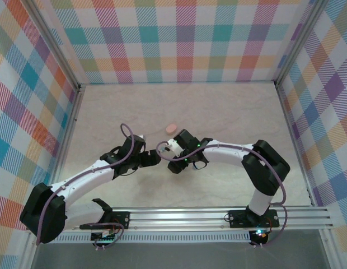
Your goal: Insert wireless bluetooth earbuds into charging case
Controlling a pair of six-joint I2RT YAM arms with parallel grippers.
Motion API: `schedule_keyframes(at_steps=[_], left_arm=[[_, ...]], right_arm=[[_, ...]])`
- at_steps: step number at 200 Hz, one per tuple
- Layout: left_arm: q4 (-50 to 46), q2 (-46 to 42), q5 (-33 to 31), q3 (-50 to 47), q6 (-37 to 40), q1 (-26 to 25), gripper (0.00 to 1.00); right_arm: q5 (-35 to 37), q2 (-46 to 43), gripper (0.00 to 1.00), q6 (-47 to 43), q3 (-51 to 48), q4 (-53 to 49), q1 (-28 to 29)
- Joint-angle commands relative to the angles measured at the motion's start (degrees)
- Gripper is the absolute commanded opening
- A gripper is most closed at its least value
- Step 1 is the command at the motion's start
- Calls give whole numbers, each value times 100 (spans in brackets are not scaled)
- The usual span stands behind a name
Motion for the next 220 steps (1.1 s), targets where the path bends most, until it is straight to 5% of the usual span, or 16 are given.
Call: schedule_keyframes(at_steps=[1, 87, 191, 220], left_arm=[[-275, -36, -80, 102, -51, -35, 85], [-514, -52, -466, 54, -115, -35, 89], [-480, -1235, -527, -520, -368, -26, 87], [-687, -942, -197, -172, -352, -17, 85]], right_arm=[[103, 211, 68, -290, 164, -249, 37], [845, 397, 68, -329, 77, -119, 389], [1095, 86, 30, -255, 119, -182, 412], [1150, 52, 30, -236, 147, -153, 412]])
